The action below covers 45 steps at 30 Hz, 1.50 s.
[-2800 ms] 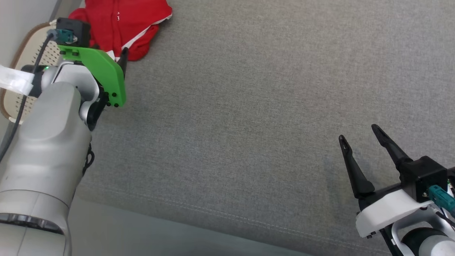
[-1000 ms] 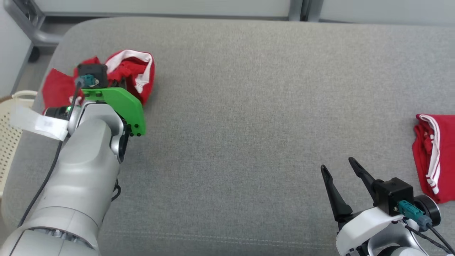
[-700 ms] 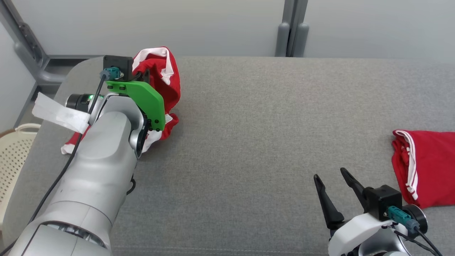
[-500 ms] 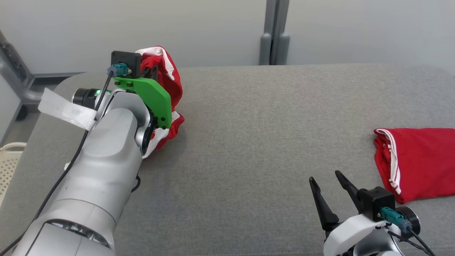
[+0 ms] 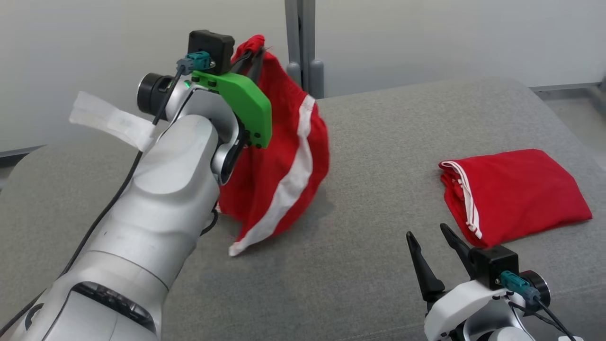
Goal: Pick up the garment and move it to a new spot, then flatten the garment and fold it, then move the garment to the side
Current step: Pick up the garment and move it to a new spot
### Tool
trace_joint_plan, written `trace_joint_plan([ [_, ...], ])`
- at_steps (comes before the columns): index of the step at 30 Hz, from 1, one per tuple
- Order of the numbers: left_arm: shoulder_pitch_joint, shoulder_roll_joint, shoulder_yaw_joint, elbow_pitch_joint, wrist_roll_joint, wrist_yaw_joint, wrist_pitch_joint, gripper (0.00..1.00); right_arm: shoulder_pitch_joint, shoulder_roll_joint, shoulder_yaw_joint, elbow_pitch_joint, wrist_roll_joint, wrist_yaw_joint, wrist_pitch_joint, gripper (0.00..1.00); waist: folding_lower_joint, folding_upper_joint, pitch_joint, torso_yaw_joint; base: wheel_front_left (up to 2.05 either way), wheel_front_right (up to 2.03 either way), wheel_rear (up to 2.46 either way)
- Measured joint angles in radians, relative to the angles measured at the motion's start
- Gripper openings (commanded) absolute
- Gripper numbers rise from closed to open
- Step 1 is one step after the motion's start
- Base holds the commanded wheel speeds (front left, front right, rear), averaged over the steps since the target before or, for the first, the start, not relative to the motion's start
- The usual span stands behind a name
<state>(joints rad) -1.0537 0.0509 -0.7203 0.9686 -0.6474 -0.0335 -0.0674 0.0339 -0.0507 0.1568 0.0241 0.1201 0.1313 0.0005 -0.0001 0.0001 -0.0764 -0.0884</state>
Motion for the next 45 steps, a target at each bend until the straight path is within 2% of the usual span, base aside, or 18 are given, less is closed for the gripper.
trace_joint_plan([
  [7, -0.018, -0.002, -0.072, -0.157, -0.089, 0.044, -0.022, 0.0, -0.021, 0.0, 0.005, 0.019, 0.011, 0.0, -0.015, 1.0, 0.0, 0.0, -0.011, -0.049, 0.0, 0.0, 0.0],
  [13, -0.002, -0.003, -0.09, -0.19, -0.193, 0.108, -0.028, 0.0, -0.026, 0.0, 0.006, 0.029, 0.016, 0.0, -0.026, 1.0, 0.0, 0.0, -0.004, -0.059, 0.0, 0.0, 0.0],
  [19, 0.088, -0.002, -0.115, -0.09, -0.23, 0.103, -0.013, 0.0, -0.035, 0.0, 0.007, 0.036, 0.021, 0.0, -0.038, 1.0, 0.0, 0.0, 0.011, -0.052, 0.0, 0.0, 0.0],
  [20, 0.123, 0.002, -0.121, -0.039, -0.23, 0.099, -0.022, 0.0, -0.037, 0.001, 0.011, 0.038, 0.027, 0.0, -0.039, 1.0, 0.0, 0.0, 0.017, -0.05, 0.0, 0.0, 0.0],
  [26, 0.174, 0.056, -0.15, 0.097, -0.193, 0.108, -0.105, 0.0, -0.048, 0.0, 0.017, 0.041, 0.028, 0.0, -0.042, 1.0, 0.0, 0.0, 0.034, -0.05, 0.0, 0.0, 0.0],
  [30, 0.2, 0.07, -0.15, 0.167, -0.19, 0.109, -0.128, 0.0, -0.05, 0.0, 0.015, 0.04, 0.026, 0.0, -0.042, 1.0, 0.0, 0.0, 0.04, -0.044, 0.0, 0.0, 0.0],
  [34, 0.21, 0.096, -0.138, 0.222, -0.191, 0.132, -0.154, 0.0, -0.05, 0.0, 0.018, 0.039, 0.023, 0.0, -0.039, 1.0, 0.0, 0.0, 0.043, -0.037, 0.0, 0.0, 0.0],
  [35, 0.214, 0.1, -0.136, 0.234, -0.191, 0.141, -0.158, 0.07, -0.05, 0.0, 0.018, 0.039, 0.022, 0.0, -0.037, 1.0, 0.0, 0.0, 0.043, -0.035, 0.0, 0.0, 0.0],
  [36, 0.217, 0.102, -0.135, 0.243, -0.191, 0.148, -0.16, 0.42, -0.05, 0.0, 0.02, 0.038, 0.019, 0.0, -0.037, 1.0, 0.0, 0.0, 0.042, -0.033, 0.0, 0.0, 0.0],
  [37, 0.219, 0.103, -0.133, 0.251, -0.191, 0.157, -0.163, 1.0, -0.05, 0.001, 0.021, 0.038, 0.019, 0.0, -0.037, 1.0, 0.0, 0.0, 0.041, -0.031, 0.0, 0.0, 0.0],
  [43, 0.223, 0.131, -0.12, 0.284, -0.201, 0.192, -0.171, 1.0, -0.05, 0.001, 0.02, 0.034, 0.01, 0.0, -0.028, 1.0, 0.0, 0.0, 0.032, -0.013, 0.0, 0.0, 0.0],
  [45, 0.224, 0.134, -0.122, 0.288, -0.201, 0.189, -0.173, 1.0, -0.049, 0.001, 0.018, 0.032, 0.009, 0.0, -0.027, 1.0, 0.0, 0.0, 0.027, -0.006, 0.0, 0.0, 0.0],
])
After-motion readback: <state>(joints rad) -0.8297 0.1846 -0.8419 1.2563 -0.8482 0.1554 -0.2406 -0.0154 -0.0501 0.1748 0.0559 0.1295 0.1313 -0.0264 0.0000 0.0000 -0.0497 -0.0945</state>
